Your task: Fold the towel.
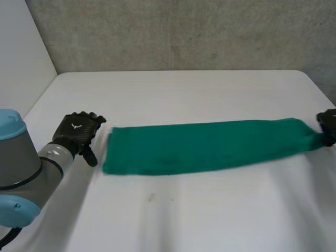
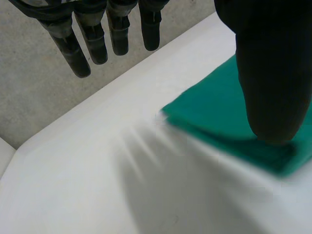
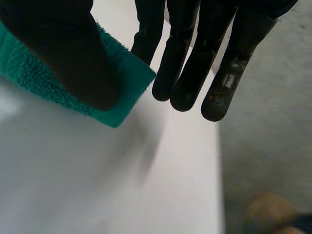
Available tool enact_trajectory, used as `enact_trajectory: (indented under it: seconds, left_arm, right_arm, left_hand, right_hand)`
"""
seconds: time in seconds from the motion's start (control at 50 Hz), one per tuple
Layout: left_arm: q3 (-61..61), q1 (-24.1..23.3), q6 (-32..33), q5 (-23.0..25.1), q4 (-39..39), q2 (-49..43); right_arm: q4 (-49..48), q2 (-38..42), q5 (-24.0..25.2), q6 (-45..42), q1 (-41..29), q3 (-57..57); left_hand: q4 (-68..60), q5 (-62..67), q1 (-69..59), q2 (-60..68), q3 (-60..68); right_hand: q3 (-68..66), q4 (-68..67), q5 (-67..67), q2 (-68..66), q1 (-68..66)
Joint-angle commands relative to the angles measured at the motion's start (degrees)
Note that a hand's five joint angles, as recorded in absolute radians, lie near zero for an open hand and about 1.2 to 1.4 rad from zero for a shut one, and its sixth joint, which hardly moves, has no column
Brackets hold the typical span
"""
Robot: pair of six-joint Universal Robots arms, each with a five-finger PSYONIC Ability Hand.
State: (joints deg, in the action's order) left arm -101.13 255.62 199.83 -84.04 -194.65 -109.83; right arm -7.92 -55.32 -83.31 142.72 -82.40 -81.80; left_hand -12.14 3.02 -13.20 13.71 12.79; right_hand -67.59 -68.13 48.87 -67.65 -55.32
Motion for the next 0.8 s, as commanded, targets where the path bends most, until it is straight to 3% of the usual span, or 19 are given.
enact_trajectory:
  seconds: [0.02, 0.1, 0.12, 0.2, 0.3, 0.38, 0.48, 0.52, 0.54, 0.56, 0.6, 0.7, 0.74, 0.8]
  left_arm:
    - [-0.3, 0.1, 0.0, 0.1, 0.1, 0.2]
    - [-0.4, 0.1, -0.1, 0.1, 0.1, 0.4]
    - [-0.4, 0.1, -0.1, 0.1, 0.1, 0.4]
    - [-0.5, 0.2, -0.1, 0.1, 0.1, 0.8]
    - [-0.5, 0.2, -0.1, 0.1, 0.1, 1.0]
    - [-0.6, 0.2, -0.1, 0.1, 0.0, 1.2]
    - [-0.6, 0.1, -0.1, 0.1, -0.2, 1.2]
    - [-0.6, 0.1, -0.1, 0.1, -0.2, 1.2]
    - [-0.6, 0.1, -0.1, 0.2, -0.2, 1.2]
    - [-0.6, 0.1, -0.1, 0.3, -0.2, 1.3]
    - [-0.4, -0.4, -0.1, 0.3, -0.2, 1.4]
    - [1.3, -3.5, -0.1, 0.8, -0.2, 1.6]
    - [2.3, -5.6, -0.3, 1.4, -0.2, 1.6]
    - [4.2, -9.4, -1.0, 2.4, -0.2, 1.4]
  right_arm:
    - [0.1, -3.2, -1.2, -9.4, -2.8, 3.0]
    - [-0.5, -4.8, 2.1, -7.6, -13.6, 6.0]
    - [-0.5, -4.8, 2.1, -7.6, -13.7, 6.0]
    - [-1.0, -4.6, 7.7, -7.5, -27.3, 9.0]
    - [-5.3, 1.9, 11.4, -7.7, -41.8, 13.4]
    - [-8.0, 7.1, 11.9, -7.6, -47.9, 16.2]
    - [-8.5, 12.1, 12.0, -7.4, -52.4, 18.1]
    - [-8.5, 12.9, 11.0, -7.6, -53.2, 18.3]
    - [-8.7, 13.4, 9.9, -7.5, -53.6, 18.3]
    - [-8.6, 13.3, 9.1, -7.3, -53.5, 18.4]
    - [-8.5, 13.0, 6.1, -7.0, -53.1, 18.5]
    - [-5.6, 10.1, -7.3, -1.4, -50.6, 15.7]
    - [-3.5, 7.9, -9.0, 1.5, -48.7, 13.6]
    - [0.2, 4.1, -7.7, 8.0, -44.6, 8.9]
  left_hand:
    - [1.8, -2.6, 2.8, -3.3, -2.4]
    - [1.8, -2.6, 2.8, -3.3, -2.4]
    - [1.8, -2.6, 2.8, -3.3, -2.4]
    - [1.8, -2.6, 2.8, -3.3, -2.4]
    - [1.8, -2.6, 2.8, -3.3, -2.4]
    - [1.8, -2.6, 2.8, -3.3, -2.4]
    - [1.8, -2.6, 2.8, -3.3, -2.4]
    - [1.8, -2.6, 2.8, -3.3, -2.4]
    - [1.8, -2.6, 2.8, -3.3, -2.4]
    - [1.8, -2.6, 2.8, -3.3, -2.4]
    - [1.8, -2.6, 2.8, -3.3, -2.4]
    - [1.8, -2.6, 2.8, -3.3, -2.4]
    - [1.8, -2.6, 2.8, -3.3, -2.4]
    - [1.4, -2.3, 2.5, -3.0, -2.1]
  right_hand:
    - [-12.4, -11.9, 21.1, -12.4, -24.7]
    - [-12.4, -11.9, 21.1, -12.4, -24.7]
    - [-12.4, -11.9, 21.1, -12.4, -24.7]
    - [-12.4, -11.9, 21.1, -12.4, -24.7]
    - [-12.4, -11.9, 21.1, -12.4, -24.7]
    - [-12.4, -11.9, 21.1, -12.4, -24.7]
    - [-7.5, -6.9, 16.2, -7.4, -19.7]
    - [27.2, 27.7, -18.5, 27.3, 14.9]
    - [52.0, 52.6, -43.3, 52.1, 39.8]
    - [57.6, 58.1, -48.9, 57.6, 45.3]
    - [57.6, 58.1, -48.9, 57.6, 45.3]
    - [57.6, 58.1, -48.9, 57.6, 45.3]
    - [57.6, 58.1, -48.9, 57.6, 45.3]
    - [57.6, 58.1, -48.9, 57.6, 45.3]
